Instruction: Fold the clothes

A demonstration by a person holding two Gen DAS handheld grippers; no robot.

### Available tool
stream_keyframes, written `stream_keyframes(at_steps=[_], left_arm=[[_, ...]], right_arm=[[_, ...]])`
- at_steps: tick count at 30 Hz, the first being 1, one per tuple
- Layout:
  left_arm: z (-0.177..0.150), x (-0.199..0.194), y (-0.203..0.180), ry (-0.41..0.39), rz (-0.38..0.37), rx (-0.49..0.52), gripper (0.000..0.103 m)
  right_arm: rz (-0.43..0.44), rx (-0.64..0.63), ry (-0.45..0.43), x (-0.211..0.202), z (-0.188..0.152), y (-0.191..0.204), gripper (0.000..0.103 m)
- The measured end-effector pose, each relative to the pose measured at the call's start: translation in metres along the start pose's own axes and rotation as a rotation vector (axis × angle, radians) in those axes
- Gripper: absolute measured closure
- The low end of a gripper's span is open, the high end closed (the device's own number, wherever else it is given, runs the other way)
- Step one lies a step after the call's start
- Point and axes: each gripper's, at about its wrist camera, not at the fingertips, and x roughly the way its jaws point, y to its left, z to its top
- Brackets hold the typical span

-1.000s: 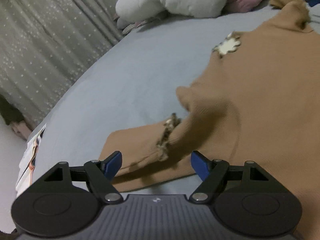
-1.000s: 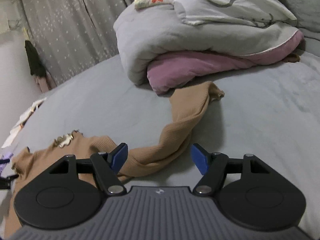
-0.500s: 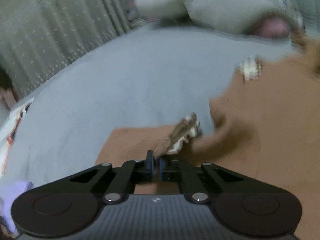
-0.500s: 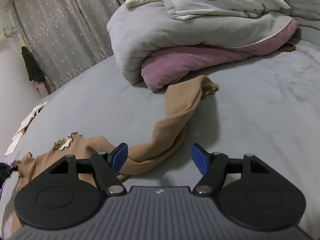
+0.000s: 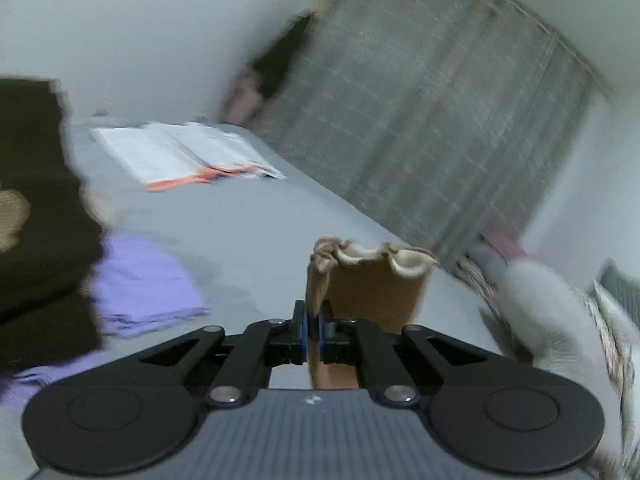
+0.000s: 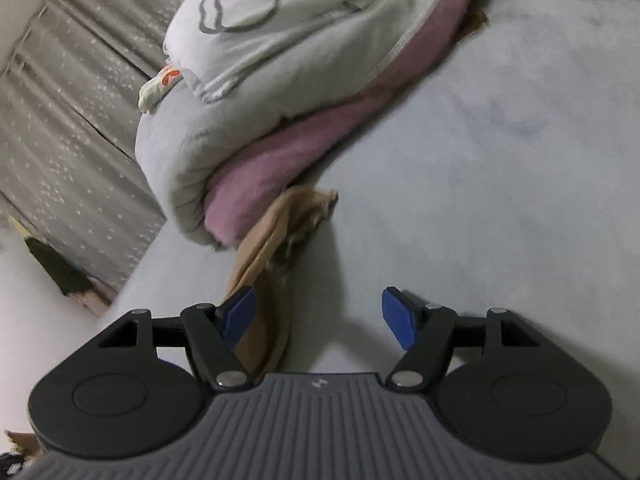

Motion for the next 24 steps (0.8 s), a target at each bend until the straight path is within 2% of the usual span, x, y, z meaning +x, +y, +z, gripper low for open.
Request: stream_keyframes(at_steps=[3,6,7,8,9,10,14,16,19,20,22,24], left_arm=[[0.012,-0.011,0.031,-0.016,0.021,-0.088,0.100],[0.012,-0.010,0.049,-0.006,0.033,-0.135,0.099],[0.010,-0.010,0.055,-0.003,0.033,-0.151,0.099],[0.005,-0.009,0.061,0.006,0.023,-0.163,0.099],[0.003,-0.008,0.065,0.014,0.021,-0.172,0.099],[0.000,-0.009,0.070,0.016,0.016,-0.193,0.099],[-0.020,-0.024,0.097,0.018,-0.029,-0.307,0.099],[-0.020,-0.035,0.108,-0.010,-0.071,-0.344,0.098],[-0.018,-0.052,0.110,-0.051,-0.085,-0.309,0.097],[-0.021,-0.063,0.100,-0.059,-0.085,-0.262,0.096],[-0.024,-0.071,0.080,-0.040,-0.094,-0.176,0.093],[-0.031,-0.075,0.041,0.020,-0.130,-0.009,0.088]], right_arm=[[0.062,0.063,-0.005,0.026,0.001,0.004,0.032],[0.059,0.042,0.014,0.049,-0.001,0.019,0.034],[0.058,0.010,0.026,0.054,-0.001,0.028,0.050],[0.062,-0.031,0.043,0.060,-0.002,0.041,0.083],[0.065,-0.055,0.050,0.063,-0.002,0.050,0.098],[0.061,-0.067,0.036,0.060,-0.002,0.059,0.100],[0.049,-0.120,-0.081,0.019,0.008,0.082,0.100],[0.049,-0.152,-0.145,-0.007,0.013,0.087,0.100],[0.017,-0.202,-0.284,-0.059,0.023,0.093,0.100],[0.009,-0.218,-0.338,-0.076,0.028,0.096,0.100],[0.011,-0.245,-0.358,-0.088,0.034,0.100,0.096],[0.015,-0.310,-0.338,-0.092,0.042,0.106,0.075]])
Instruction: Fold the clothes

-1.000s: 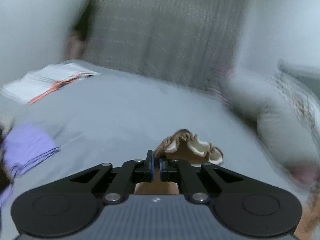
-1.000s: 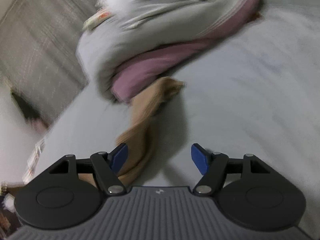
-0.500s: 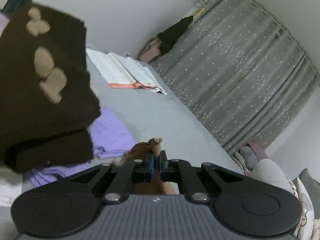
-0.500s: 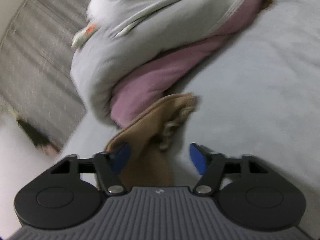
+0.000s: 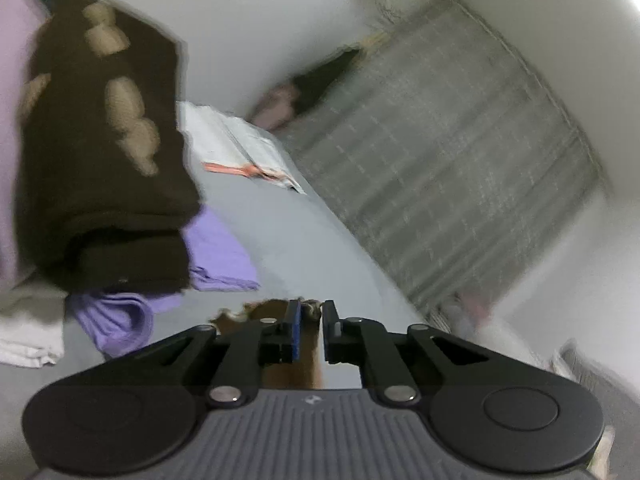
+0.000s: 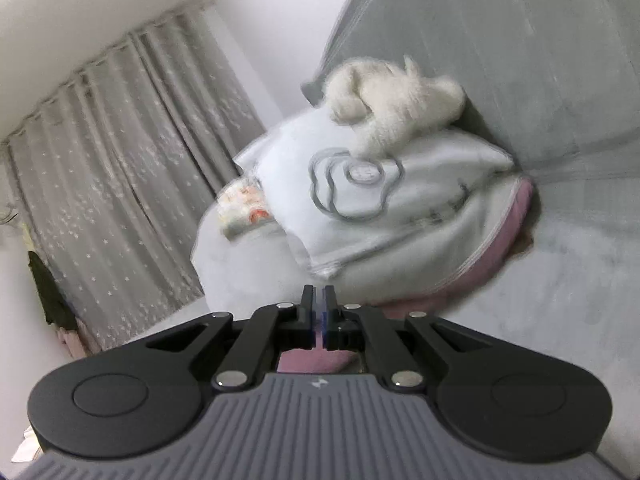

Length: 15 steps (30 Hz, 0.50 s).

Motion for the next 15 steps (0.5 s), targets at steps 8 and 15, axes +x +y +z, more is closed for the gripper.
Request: stream_keyframes(at_steps=[8,15], left_arm=[[-0.069,0.005,-0.111,0.159,-0.111,0.329,0.039],[-0.166,0.023,-0.149,0.382,-0.188,0.392,0.039]], right_arm=[[-0.080,-0.467,0.319,0.063,-0.079,-0.020,0.035],[0.036,0.146,0.355,0.121,-0.081,-0.088,0.038]])
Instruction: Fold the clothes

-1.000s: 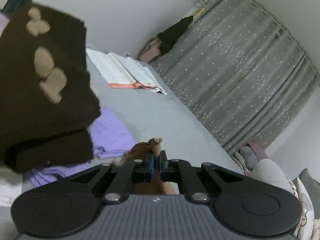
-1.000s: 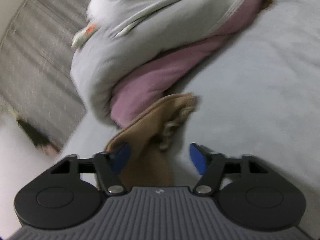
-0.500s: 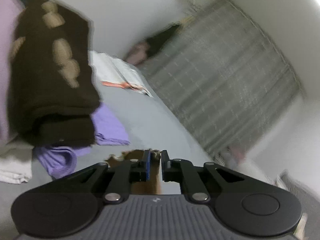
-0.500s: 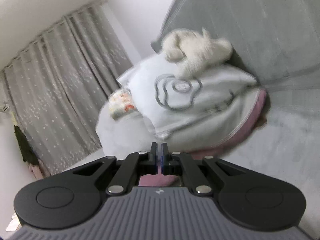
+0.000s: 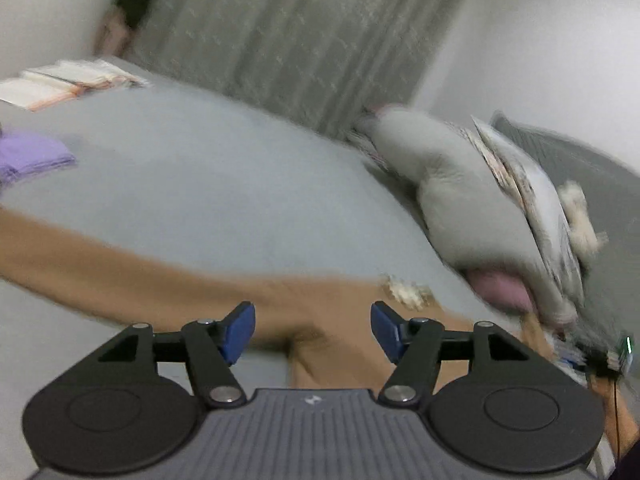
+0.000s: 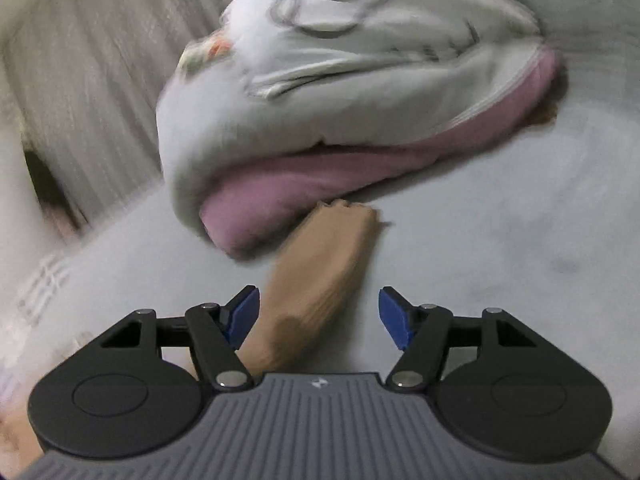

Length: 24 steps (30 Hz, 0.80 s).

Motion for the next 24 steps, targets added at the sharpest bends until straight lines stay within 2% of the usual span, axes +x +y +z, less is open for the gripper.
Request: stream_keyframes(at_steps=[1,2,4,7,12,15,16,17,19,21,22,24], left_arm=[[-0.004,0.003,-0.005,0.007,-0.006,0.020,0.039],[-0.006,0.005,-0.010,0.012,-0.013,0.038,0.039],[-0.008,0.005,-0.013,0.003,-0.025,0.055,0.039],[-0.007,-0.002,-0.013,-0.029,-0.034,0.053,0.039],[-0.001,-0.018,-0.021,-0.042,-0.064,0.033,0.038],[0.001,-0.018,-0.023,-0.045,-0.073,0.031,0.038],[0.002,-0.018,-0.022,-0.040,-0.071,0.016,0.038],[0.002,-0.018,-0.020,-0.035,-0.077,0.000,0.038],[0.002,-0.017,-0.018,-0.030,-0.088,-0.018,0.038],[0.004,-0.019,-0.018,-0.035,-0.087,-0.011,0.038],[0.004,-0.019,-0.018,-0.037,-0.083,-0.004,0.038],[0.004,-0.018,-0.017,-0.031,-0.088,-0.007,0.038]], right_arm=[[-0.021,0.000,0.030,0.009,0.000,0.003,0.062],[-0.059,-0.014,0.073,0.022,-0.001,0.008,0.096],[-0.129,-0.119,0.052,0.018,-0.003,0.028,0.097],[-0.109,-0.118,-0.033,-0.026,-0.006,0.047,0.097],[-0.051,0.094,-0.068,-0.121,0.011,0.069,0.094],[-0.003,0.113,-0.144,-0.156,0.017,0.096,0.083],[-0.015,0.078,-0.158,-0.155,0.020,0.105,0.073],[-0.055,0.011,-0.169,-0.147,0.025,0.114,0.056],[-0.179,-0.088,-0.175,-0.127,0.031,0.116,0.039],[-0.366,-0.157,-0.165,-0.104,0.031,0.102,0.039],[-0.392,-0.168,-0.157,-0.098,0.027,0.086,0.039],[-0.338,-0.198,-0.139,-0.098,0.015,0.065,0.039]])
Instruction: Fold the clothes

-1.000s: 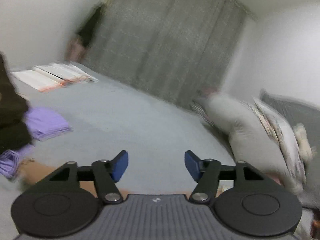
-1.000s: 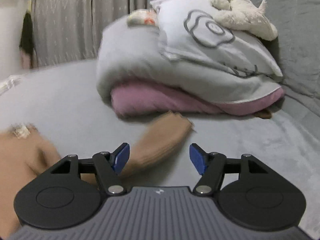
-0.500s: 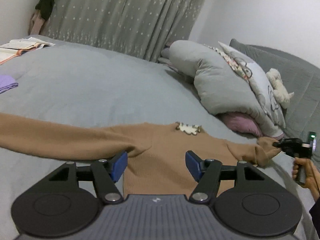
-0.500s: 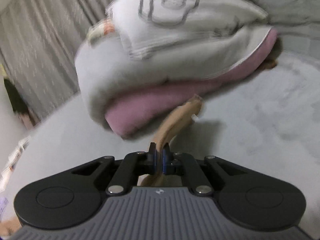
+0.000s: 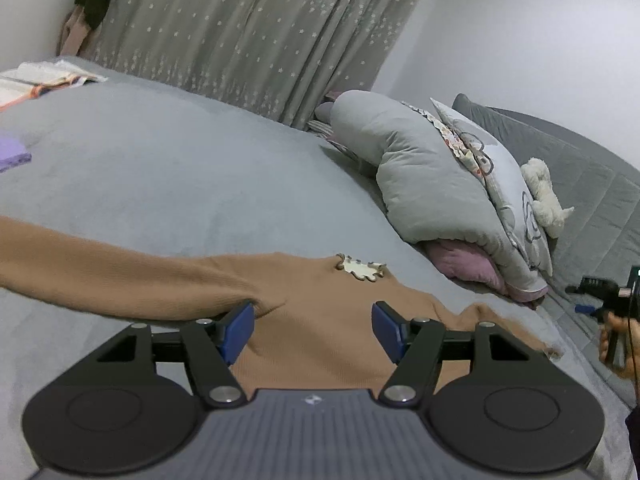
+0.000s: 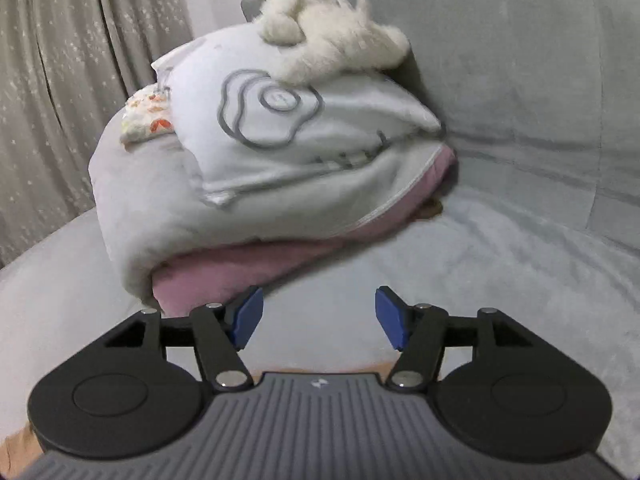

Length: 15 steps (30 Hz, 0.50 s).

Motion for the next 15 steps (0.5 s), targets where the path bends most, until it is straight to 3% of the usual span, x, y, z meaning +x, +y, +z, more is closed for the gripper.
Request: stream_keyframes(at_steps=[3,5,7,8,12,13,14,15], left_arm=[[-0.003,0.006,0.000,0.023,-0.012,-0.005,0.038],[-0.006,0.009,-0.004,0.029,-0.011,0.016,0.038],[-0.009,0.013,-0.011,0.033,-0.008,0.046,0.037],[-0.011,0.015,-0.014,0.039,-0.004,0.056,0.037],[-0.014,0.022,-0.008,0.060,0.018,0.032,0.034],[-0.013,0.022,-0.005,0.061,0.024,0.019,0.034],[-0.013,0.022,-0.003,0.059,0.026,0.007,0.033],[-0.012,0.022,0.001,0.058,0.026,-0.005,0.033]], right_arm=[[0.055,-0.292,0.045,0.009,-0.033,-0.002,0.039],[0.077,-0.592,0.057,0.014,-0.064,0.014,0.039],[0.112,-0.832,0.057,0.020,-0.096,0.034,0.039],[0.132,-0.894,0.056,0.022,-0.104,0.040,0.039],[0.199,-0.946,0.073,0.040,-0.116,0.061,0.041],[0.204,-0.952,0.076,0.044,-0.117,0.065,0.046],[0.205,-0.947,0.082,0.045,-0.115,0.067,0.067],[0.207,-0.933,0.092,0.045,-0.113,0.070,0.081]])
